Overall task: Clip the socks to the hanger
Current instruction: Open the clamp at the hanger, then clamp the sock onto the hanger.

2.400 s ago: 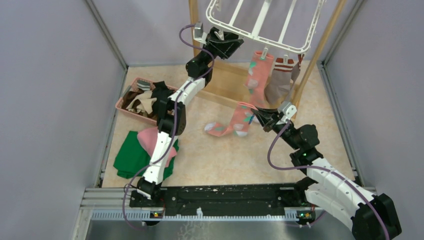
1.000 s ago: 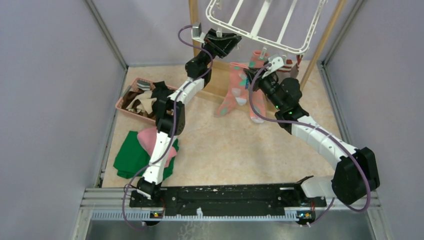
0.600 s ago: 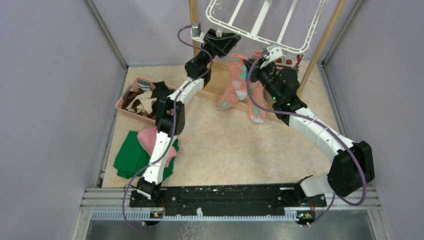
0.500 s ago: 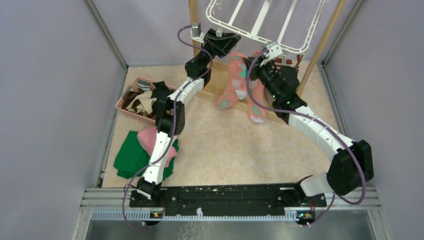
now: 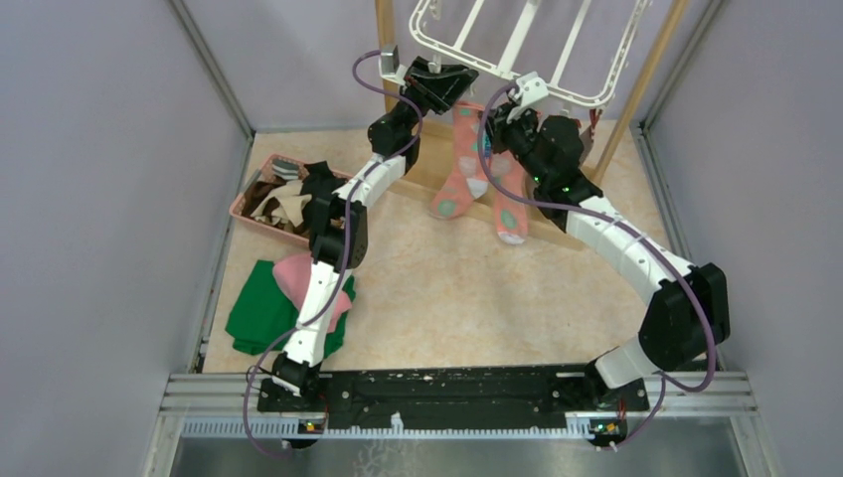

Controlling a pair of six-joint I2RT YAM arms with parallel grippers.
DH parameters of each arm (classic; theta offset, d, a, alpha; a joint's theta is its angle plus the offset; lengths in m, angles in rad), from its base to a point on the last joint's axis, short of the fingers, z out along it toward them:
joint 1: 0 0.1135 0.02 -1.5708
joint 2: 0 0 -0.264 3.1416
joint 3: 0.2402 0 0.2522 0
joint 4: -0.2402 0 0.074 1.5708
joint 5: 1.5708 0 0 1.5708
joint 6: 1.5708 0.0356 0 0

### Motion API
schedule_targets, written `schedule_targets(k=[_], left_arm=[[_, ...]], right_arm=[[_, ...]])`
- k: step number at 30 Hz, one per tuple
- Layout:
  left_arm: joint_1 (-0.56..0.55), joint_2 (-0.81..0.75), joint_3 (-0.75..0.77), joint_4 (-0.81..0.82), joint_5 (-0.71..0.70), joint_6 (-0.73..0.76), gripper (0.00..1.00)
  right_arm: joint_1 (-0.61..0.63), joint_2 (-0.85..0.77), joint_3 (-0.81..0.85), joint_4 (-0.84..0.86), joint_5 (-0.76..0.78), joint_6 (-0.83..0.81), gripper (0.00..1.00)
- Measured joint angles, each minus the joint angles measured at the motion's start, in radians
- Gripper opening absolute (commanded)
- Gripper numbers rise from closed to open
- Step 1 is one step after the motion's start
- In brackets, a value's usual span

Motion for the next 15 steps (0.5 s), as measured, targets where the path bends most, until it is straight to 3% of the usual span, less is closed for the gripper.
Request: schedule_targets(k=[15], left_arm=[[0.000,0.000,-0.013,0.000,0.000,0.000,0.06]], right_arm=[[0.003,0.050,0.102,-0.088,0.035,-0.006,0.00]])
